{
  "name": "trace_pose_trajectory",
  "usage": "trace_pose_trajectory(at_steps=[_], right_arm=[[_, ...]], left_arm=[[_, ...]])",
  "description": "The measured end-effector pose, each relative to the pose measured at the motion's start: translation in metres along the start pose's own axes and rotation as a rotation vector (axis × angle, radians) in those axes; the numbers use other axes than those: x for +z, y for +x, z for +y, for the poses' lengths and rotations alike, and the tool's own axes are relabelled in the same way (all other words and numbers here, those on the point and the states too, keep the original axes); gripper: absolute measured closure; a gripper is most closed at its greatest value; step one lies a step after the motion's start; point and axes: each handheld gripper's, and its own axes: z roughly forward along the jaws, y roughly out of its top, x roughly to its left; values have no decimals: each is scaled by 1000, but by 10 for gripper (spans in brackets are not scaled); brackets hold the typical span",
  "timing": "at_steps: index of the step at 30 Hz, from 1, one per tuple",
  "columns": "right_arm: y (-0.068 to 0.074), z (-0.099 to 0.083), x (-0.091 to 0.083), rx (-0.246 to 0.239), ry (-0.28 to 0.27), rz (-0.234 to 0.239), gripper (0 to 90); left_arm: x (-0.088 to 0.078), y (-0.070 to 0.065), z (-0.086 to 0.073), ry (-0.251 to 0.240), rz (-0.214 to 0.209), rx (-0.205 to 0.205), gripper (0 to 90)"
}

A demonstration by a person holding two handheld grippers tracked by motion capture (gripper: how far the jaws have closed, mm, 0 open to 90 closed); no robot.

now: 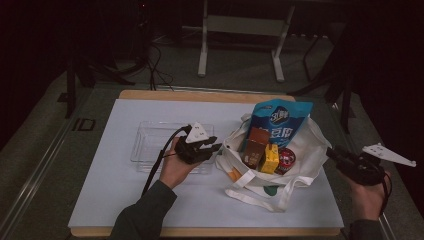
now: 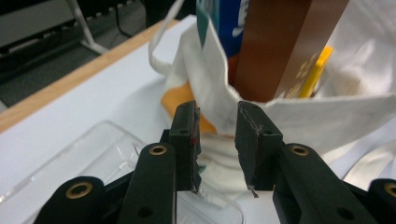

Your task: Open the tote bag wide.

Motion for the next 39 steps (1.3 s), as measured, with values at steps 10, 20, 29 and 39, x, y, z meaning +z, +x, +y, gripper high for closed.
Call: trace_pose_trajectory(at_steps=[10,20,29,39], right_arm=[[-6,9,17,-21,38,-19,654],[-4,9,37,-61,65,-14,812],[-1,7,67,-58,128,-8,841],[-7,-18,105,-13,257,-45,843]], left_arm=[[5,-4,22,-28,-11,20,686],[53,-9,33,95,2,49,835],[78,-11,28,172,50,82,856],[89,-7,16,260,73,112,855]])
